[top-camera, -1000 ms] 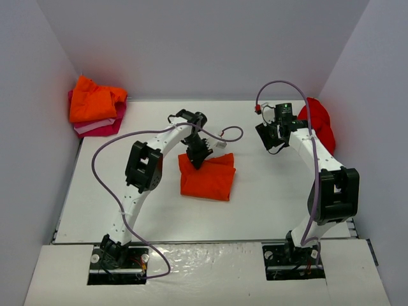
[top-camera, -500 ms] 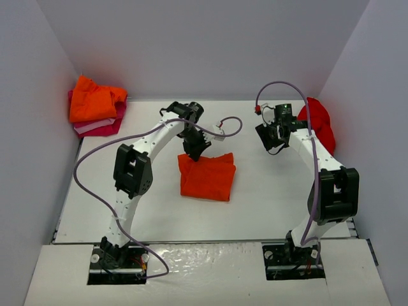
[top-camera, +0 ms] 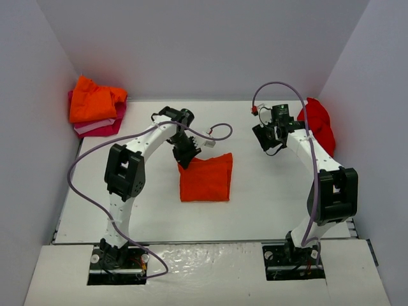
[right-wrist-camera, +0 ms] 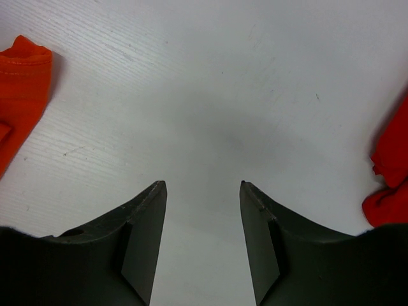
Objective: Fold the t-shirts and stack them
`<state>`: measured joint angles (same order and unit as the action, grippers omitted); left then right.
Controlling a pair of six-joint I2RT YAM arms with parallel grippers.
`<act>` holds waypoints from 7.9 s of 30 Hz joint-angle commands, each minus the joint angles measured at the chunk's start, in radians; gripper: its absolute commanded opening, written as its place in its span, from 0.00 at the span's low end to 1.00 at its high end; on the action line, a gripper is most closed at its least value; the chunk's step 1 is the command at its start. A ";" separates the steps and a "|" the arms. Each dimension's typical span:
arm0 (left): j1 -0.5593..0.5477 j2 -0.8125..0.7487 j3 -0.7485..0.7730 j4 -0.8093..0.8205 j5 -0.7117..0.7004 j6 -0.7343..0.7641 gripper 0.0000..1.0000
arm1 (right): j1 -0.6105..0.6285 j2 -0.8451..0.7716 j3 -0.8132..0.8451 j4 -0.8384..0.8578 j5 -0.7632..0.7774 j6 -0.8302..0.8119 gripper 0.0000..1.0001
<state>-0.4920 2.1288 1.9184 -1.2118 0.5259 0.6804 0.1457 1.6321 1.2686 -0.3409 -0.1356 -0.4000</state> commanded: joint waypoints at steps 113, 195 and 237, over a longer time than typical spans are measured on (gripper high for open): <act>0.399 -0.037 -0.227 0.272 0.272 -0.336 0.82 | 0.055 0.004 0.061 -0.048 -0.208 -0.004 0.30; 0.486 -0.077 -0.305 0.226 0.415 -0.353 0.75 | 0.736 0.347 0.515 -0.096 0.394 -0.212 0.00; 0.578 -0.158 -0.743 0.861 0.966 -1.115 0.70 | 0.717 0.470 0.514 -0.027 0.472 -0.077 0.00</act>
<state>0.0960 1.9862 1.1275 -0.2381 1.4182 -0.5260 0.8695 2.1017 1.7192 -0.4125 0.2771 -0.5103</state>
